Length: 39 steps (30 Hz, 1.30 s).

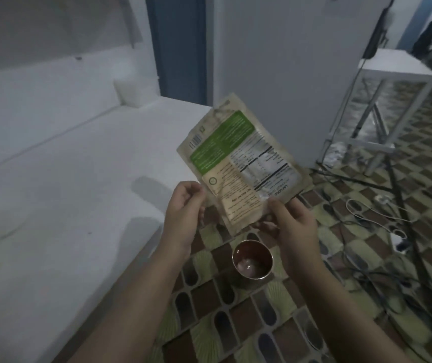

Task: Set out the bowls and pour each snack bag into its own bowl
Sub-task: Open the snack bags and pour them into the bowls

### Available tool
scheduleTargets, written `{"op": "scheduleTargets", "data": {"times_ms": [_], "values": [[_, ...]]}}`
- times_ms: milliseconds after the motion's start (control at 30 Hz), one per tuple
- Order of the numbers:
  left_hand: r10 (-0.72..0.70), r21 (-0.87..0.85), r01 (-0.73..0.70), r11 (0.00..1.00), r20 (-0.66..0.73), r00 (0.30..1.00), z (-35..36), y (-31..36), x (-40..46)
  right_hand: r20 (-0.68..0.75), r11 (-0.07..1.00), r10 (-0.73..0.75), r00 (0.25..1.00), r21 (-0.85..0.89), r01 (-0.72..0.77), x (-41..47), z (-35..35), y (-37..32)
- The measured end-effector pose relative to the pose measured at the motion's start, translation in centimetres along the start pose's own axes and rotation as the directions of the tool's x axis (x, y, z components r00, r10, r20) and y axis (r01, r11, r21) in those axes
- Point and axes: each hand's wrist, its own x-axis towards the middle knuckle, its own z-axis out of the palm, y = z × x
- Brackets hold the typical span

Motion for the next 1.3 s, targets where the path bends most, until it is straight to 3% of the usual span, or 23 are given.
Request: {"op": "scheduleTargets", "data": {"times_ms": [333, 600, 800, 1133, 1300], "values": [[-0.215, 0.227, 0.182, 0.957, 0.128, 0.968, 8.8, -8.9, 8.3, -0.250, 0.970, 0.236, 0.939, 0.009, -0.242, 8.3, -10.1, 6.9], [-0.369, 0.293, 0.311, 0.904, 0.166, 0.915, 12.1, -17.3, 12.9, -0.376, 0.888, 0.439, 0.816, 0.043, -0.458, 12.8, -14.3, 15.0], [-0.465, 0.360, 0.388, 0.848, 0.154, 0.872, 13.5, -27.7, 14.7, -0.448, 0.793, 0.563, 0.695, 0.058, -0.606, 16.2, -17.3, 26.2], [-0.463, 0.425, 0.351, 0.835, 0.197, 0.864, 13.0, -52.2, 18.1, -0.426, 0.779, 0.589, 0.686, 0.075, -0.622, 23.1, -22.3, 51.3], [-0.417, 0.434, 0.299, 0.850, 0.208, 0.885, 12.3, -57.1, 18.5, -0.374, 0.794, 0.596, 0.711, 0.139, -0.592, 23.6, -22.0, 56.7]]}}
